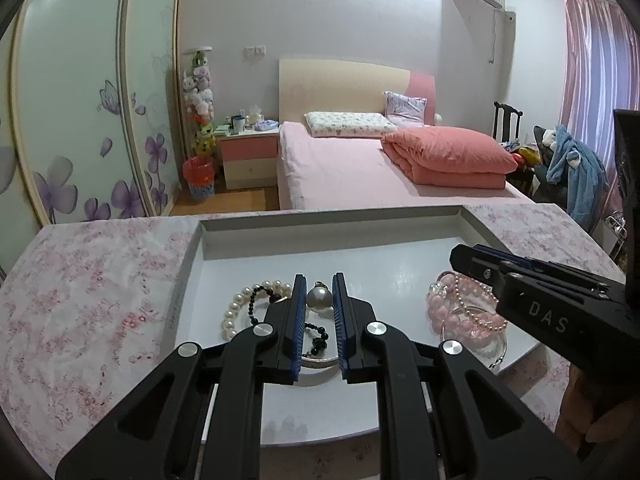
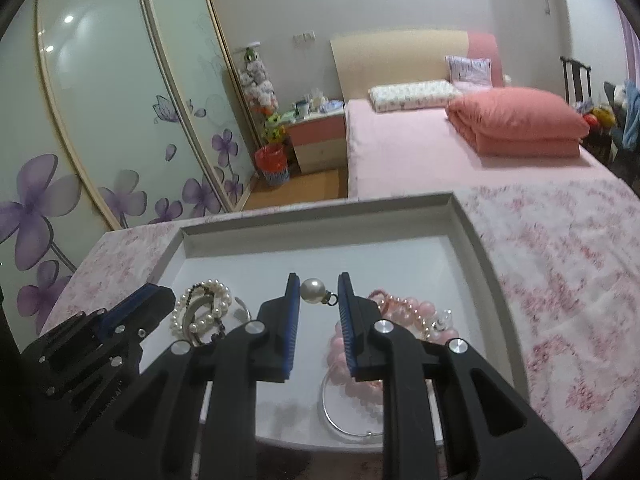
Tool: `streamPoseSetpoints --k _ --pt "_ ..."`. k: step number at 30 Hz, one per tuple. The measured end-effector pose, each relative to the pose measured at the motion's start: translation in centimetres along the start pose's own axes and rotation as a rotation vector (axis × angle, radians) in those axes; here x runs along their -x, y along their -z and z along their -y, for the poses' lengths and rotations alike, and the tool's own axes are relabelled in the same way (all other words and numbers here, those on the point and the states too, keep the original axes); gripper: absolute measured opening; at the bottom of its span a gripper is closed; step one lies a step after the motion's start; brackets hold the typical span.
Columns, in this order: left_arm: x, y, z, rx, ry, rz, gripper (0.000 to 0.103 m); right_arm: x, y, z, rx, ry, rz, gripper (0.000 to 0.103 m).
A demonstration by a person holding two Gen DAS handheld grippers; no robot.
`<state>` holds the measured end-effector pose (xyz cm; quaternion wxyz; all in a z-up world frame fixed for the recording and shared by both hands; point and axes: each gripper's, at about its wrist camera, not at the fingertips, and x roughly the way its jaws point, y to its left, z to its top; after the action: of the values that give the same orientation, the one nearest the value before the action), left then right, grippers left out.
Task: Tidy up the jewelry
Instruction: 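Open the left tool to release the pearl earring into the tray, then close the right tool on the dark red beaded bracelet while the left tool grips the silver ring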
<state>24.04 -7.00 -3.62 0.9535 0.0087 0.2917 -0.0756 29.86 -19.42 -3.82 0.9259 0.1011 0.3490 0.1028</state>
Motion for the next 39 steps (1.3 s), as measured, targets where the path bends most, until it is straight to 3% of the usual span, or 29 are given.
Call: streamPoseSetpoints --k 2,6,10,23,30,39 --pt "-0.2 0.2 0.1 -0.003 0.001 -0.006 0.014 -0.2 0.1 0.3 -0.016 -0.007 -0.014 0.021" --pt "-0.4 0.2 -0.4 -0.001 0.005 -0.017 0.017 0.0 0.3 0.6 -0.03 -0.006 -0.01 0.034" --pt "-0.2 0.1 -0.8 0.003 -0.001 -0.01 0.033 0.2 0.5 0.8 -0.042 -0.005 -0.007 0.035" --pt "1.6 0.5 -1.3 0.012 -0.011 -0.005 0.033 1.6 1.0 0.9 -0.029 -0.006 -0.003 0.035" --pt "3.9 1.8 -1.4 0.013 0.001 -0.015 0.033 4.0 2.9 1.0 0.001 -0.001 -0.025 0.035" --pt "7.4 4.8 -2.3 0.028 0.022 -0.051 0.039 5.7 7.2 0.9 0.082 -0.015 -0.153 0.034"
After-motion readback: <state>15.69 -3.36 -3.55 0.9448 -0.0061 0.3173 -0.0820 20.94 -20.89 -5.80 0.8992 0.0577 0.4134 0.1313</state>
